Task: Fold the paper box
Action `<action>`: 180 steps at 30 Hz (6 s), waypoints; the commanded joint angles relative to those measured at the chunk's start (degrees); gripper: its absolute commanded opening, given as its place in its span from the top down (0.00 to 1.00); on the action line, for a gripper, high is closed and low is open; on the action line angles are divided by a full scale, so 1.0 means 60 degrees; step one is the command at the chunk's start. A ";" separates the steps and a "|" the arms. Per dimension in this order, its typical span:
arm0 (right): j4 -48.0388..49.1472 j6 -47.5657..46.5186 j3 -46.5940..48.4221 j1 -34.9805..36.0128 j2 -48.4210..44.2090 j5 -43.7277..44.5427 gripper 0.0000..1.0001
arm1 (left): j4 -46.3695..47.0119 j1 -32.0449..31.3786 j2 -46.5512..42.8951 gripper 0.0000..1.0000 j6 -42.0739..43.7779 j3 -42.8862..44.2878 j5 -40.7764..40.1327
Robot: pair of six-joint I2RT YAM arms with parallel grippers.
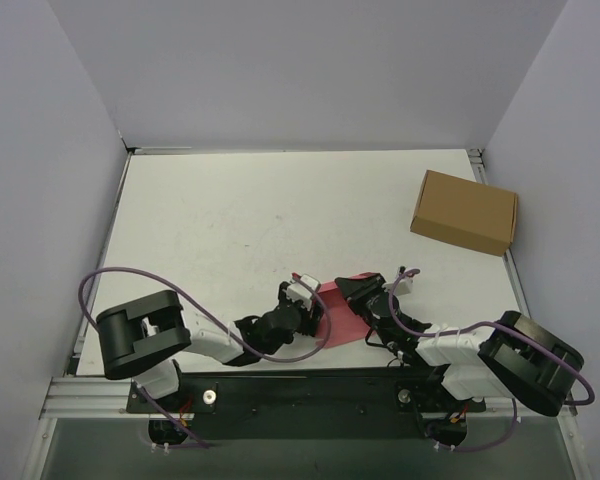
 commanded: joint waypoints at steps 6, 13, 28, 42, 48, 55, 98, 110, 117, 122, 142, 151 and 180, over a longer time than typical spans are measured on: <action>-0.0425 -0.0520 -0.0290 -0.0028 0.0146 0.0343 1.00 | 0.0520 0.0706 -0.3066 0.27 -0.0105 -0.1570 0.1457; -0.0630 -0.0579 -0.0260 0.0001 0.0043 0.0358 1.00 | -0.2143 0.2216 -0.4300 0.27 -0.2288 -0.0665 0.2672; -0.0894 -0.0594 -0.0231 0.0059 -0.0132 0.0445 1.00 | -0.2807 0.2526 -0.1868 0.34 -0.3520 0.0758 0.4109; -0.1259 -0.0535 -0.0231 0.0059 -0.0411 0.0504 1.00 | -0.0580 0.2555 -0.2672 0.26 -0.2717 -0.0558 0.4769; -0.1465 -0.0564 -0.0260 0.0059 -0.0660 0.0563 1.00 | -0.0229 0.2819 -0.3991 0.23 -0.1281 -0.1672 0.4256; -0.1597 -0.0550 -0.0216 0.0074 -0.0763 0.0636 1.00 | -0.0448 0.2820 -0.3044 0.28 -0.0328 -0.1704 0.3728; -0.1436 -0.0477 -0.0231 0.0162 -0.0440 0.0490 1.00 | 0.4005 0.0461 0.1384 0.53 0.1680 0.0011 -0.0709; -0.2475 0.0109 0.0003 0.0177 -0.0689 0.0489 1.00 | 0.5923 0.0344 0.2189 0.57 0.2660 -0.0106 -0.1298; -0.3340 0.0358 0.0150 0.0191 -0.0865 0.0578 1.00 | 0.6495 0.0315 0.2468 0.54 0.3115 0.0025 -0.0915; -0.3340 0.0402 0.0194 0.0191 -0.0748 0.0548 1.00 | 0.6583 0.0329 0.2644 0.54 0.3116 0.0143 -0.0901; -0.3633 0.0490 0.0238 0.0235 -0.0850 0.0650 1.00 | 0.6159 0.0285 0.2702 0.81 0.2954 0.0260 -0.3185; -0.5507 0.0914 0.0633 0.0396 -0.1640 0.1324 1.00 | 0.5646 0.0271 0.2936 0.93 0.3657 0.0450 -0.3932; -1.1468 -0.4062 0.2889 0.0470 -0.6196 0.0345 0.31 | -0.3111 0.2320 -0.2128 1.00 0.0421 -0.0121 0.2245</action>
